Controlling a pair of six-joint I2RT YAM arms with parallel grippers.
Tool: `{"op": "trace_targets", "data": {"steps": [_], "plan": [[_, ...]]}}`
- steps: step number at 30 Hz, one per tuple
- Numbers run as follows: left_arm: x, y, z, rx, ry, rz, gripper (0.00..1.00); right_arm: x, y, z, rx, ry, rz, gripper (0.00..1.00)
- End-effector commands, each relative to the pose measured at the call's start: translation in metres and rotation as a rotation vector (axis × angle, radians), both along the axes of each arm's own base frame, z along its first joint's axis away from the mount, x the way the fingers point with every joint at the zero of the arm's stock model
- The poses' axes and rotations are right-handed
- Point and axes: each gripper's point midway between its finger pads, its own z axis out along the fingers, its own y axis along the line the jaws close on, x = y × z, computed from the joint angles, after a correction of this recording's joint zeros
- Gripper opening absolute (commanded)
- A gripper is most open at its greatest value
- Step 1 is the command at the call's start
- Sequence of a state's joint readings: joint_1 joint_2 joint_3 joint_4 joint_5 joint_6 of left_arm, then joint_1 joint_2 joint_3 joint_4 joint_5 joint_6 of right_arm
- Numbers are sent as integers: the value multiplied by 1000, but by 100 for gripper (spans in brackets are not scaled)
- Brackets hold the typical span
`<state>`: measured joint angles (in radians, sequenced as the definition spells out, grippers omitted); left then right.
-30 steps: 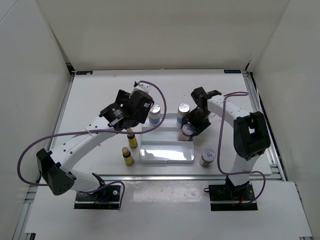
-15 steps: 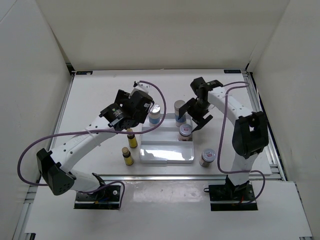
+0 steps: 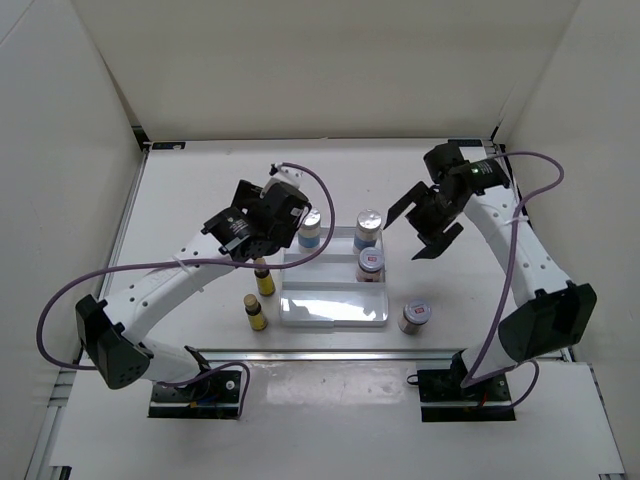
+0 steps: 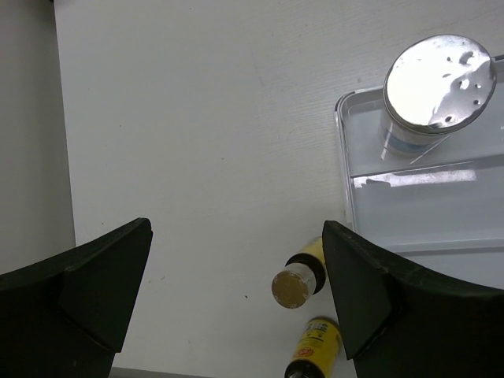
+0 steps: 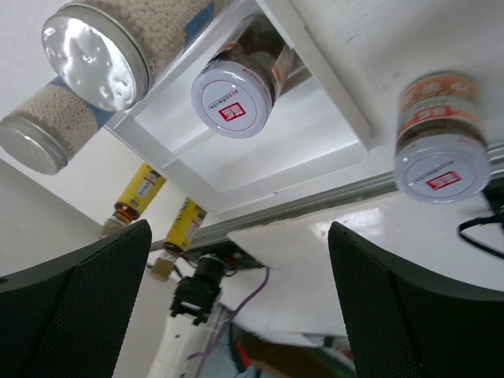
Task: Organize the condiment bottles
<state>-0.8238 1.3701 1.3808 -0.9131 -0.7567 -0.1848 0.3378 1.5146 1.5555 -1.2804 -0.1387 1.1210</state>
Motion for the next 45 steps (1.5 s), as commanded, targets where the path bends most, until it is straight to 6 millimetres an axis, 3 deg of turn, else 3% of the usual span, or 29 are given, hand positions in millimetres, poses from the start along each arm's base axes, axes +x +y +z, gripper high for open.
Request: {"op": "trace_targets", "data": {"steps": [1, 4, 5, 6, 7, 8, 13, 17, 22, 25, 31, 41, 45], "plan": [[0, 0, 13, -20, -31, 12, 100, -4, -24, 5, -114, -110, 114, 96], [-6, -1, 14, -38, 13, -25, 100, -21, -45, -7, -218, -91, 258, 100], [-10, -10, 17, -147, 54, -27, 100, -28, -53, -12, -256, -65, 290, 100], [-8, -3, 14, -196, 91, 23, 100, -34, -61, -18, -280, -34, 309, 100], [-19, -1, 4, -221, 173, 42, 100, -38, -64, -18, -288, -27, 351, 100], [-22, -3, 8, -302, 188, 98, 100, -44, -66, -20, -294, -12, 372, 100], [-46, 17, -6, -373, 258, 337, 100, -56, -73, -18, -304, -27, 387, 100], [-54, 26, -19, -428, 243, 481, 100, -67, -73, -29, -306, -78, 452, 100], [-74, 24, -53, -432, 327, 502, 100, -87, -80, -62, -315, -65, 400, 100], [-93, 33, -78, -393, 397, 567, 100, -85, -68, -76, -259, -103, 400, 100], [-123, 32, -94, -448, 448, 595, 100, -91, -65, -99, -240, -63, 396, 100], [-133, 35, -85, -484, 434, 524, 100, -88, -48, -126, -262, -33, 467, 100], [-130, 37, -84, -439, 435, 482, 100, -91, -45, -136, -323, -14, 475, 93]]}}
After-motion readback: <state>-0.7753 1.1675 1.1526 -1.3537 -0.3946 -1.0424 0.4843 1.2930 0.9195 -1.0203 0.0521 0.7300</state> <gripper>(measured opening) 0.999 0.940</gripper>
